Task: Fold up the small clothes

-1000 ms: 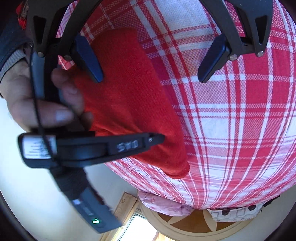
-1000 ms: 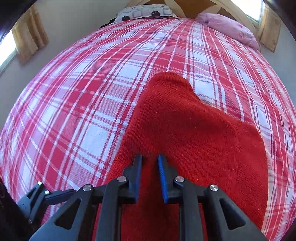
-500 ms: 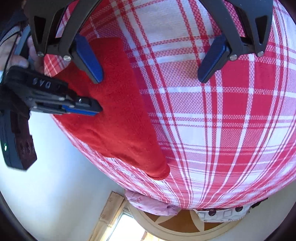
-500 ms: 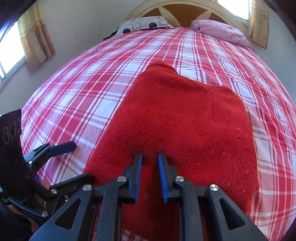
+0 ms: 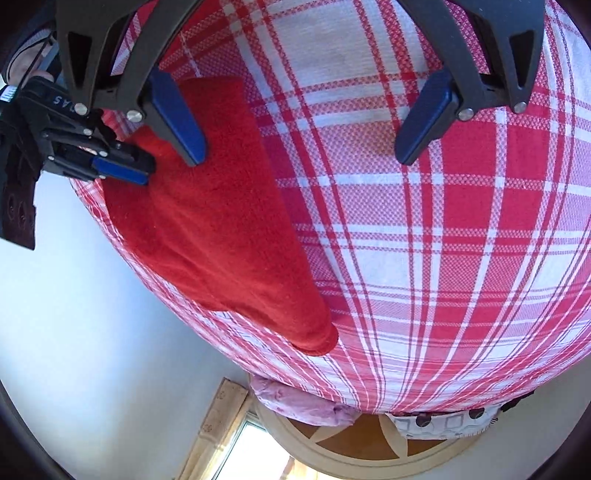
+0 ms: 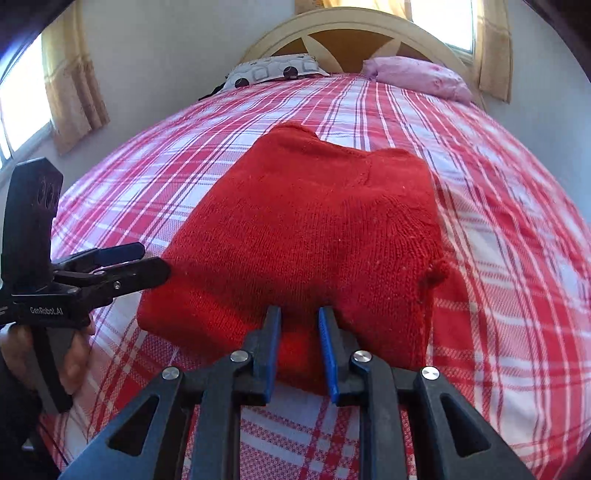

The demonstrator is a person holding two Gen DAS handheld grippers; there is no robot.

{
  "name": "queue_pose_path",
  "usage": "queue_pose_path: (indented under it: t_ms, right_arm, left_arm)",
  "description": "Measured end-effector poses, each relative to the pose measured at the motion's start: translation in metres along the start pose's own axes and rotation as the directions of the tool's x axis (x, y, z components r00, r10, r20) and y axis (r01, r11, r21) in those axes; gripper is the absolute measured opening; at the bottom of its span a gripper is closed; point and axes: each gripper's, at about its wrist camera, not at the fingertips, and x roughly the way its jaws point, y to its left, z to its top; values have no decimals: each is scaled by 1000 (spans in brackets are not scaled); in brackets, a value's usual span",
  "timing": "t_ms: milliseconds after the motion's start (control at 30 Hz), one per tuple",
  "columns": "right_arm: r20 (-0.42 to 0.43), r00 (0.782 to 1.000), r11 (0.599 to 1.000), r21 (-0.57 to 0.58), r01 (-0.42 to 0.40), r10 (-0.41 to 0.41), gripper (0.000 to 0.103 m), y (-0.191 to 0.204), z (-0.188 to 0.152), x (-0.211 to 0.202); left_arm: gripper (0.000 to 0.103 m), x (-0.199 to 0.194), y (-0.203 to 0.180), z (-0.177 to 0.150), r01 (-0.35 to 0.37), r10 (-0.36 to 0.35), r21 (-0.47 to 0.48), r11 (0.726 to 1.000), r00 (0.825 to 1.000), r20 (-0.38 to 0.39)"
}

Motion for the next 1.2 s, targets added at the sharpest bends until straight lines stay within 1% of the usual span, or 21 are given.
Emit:
queue_pose_path:
  t_ms: [33, 67, 100, 133, 167, 200, 267, 333, 367, 433, 500, 567, 633, 700, 833, 933, 1000, 1100, 1200]
  right_arm:
    - [7, 1000, 1000, 8, -19, 19, 24, -4, 2, -5]
    - [29, 998, 998, 30, -55, 54, 30, -8, 5, -14]
    - [53, 996, 996, 50, -76, 73, 40, -14, 5, -22]
    - [95, 991, 992, 76, -100, 92, 45, -23, 6, -33]
    - [126, 987, 989, 99, -113, 100, 53, -32, 7, -40]
    - [159, 982, 984, 131, -124, 103, 58, -43, 8, -48]
    - [192, 977, 970, 205, -130, 90, 59, -69, 13, -55]
    - [186, 980, 959, 260, -114, 66, 60, -90, 17, -51]
    - [167, 984, 952, 284, -112, 66, 60, -100, 20, -44]
    - [126, 986, 938, 315, -147, 112, 60, -111, 26, -30]
    - [101, 979, 915, 351, -199, 175, 60, -120, 31, -14]
    - [77, 977, 896, 389, -213, 199, 60, -129, 36, 3]
    - [68, 968, 872, 422, -248, 242, 63, -133, 31, 13]
    - [56, 955, 841, 462, -283, 291, 63, -138, 28, 28]
    - [34, 931, 806, 491, -331, 362, 64, -144, 24, 54]
    - [72, 926, 794, 492, -356, 371, 64, -147, 22, 60]
    - [84, 928, 797, 488, -357, 364, 64, -145, 20, 61]
    - [80, 933, 814, 467, -346, 350, 64, -139, 19, 60]
    - [79, 932, 810, 473, -347, 353, 64, -140, 21, 62]
  left_arm:
    - [103, -2, 1, 0, -5, 5, -8, 1000, 1000, 7]
    - [103, -5, 1, 1, -13, 13, -15, 1000, 1000, 16]
    - [103, -9, 1, 3, -19, 20, -20, 1000, 1000, 19]
    - [103, -13, 3, 4, -19, 20, -29, 999, 999, 26]
    - [103, -19, 4, 7, 3, -1, -43, 999, 999, 44]
    - [103, -21, 5, 9, 25, -22, -52, 998, 998, 50]
    - [103, -20, 4, 17, 49, -47, -58, 997, 998, 38]
    - [103, -14, 1, 30, 36, -34, -51, 998, 999, 32]
    - [103, -9, -1, 37, 24, -22, -39, 999, 999, 32]
    - [103, 1, -5, 44, 11, -11, -22, 1000, 1000, 21]
    - [103, 13, -7, 52, 6, -6, -8, 1000, 1000, 5]
    - [103, 30, -7, 55, 34, -34, -7, 999, 998, -52]
    - [103, 44, -4, 55, 47, -49, -26, 999, 995, -89]
    - [103, 52, -2, 52, 60, -63, -28, 998, 994, -90]
    - [103, 50, -10, 49, 40, -39, 23, 999, 997, -59]
    - [103, 49, -15, 47, 18, -16, 48, 999, 999, -43]
    - [103, 49, -17, 46, 13, -10, 63, 998, 999, -39]
    - [103, 51, -15, 46, 24, -21, 61, 998, 999, -48]
    - [103, 52, -16, 47, 24, -20, 67, 997, 999, -49]
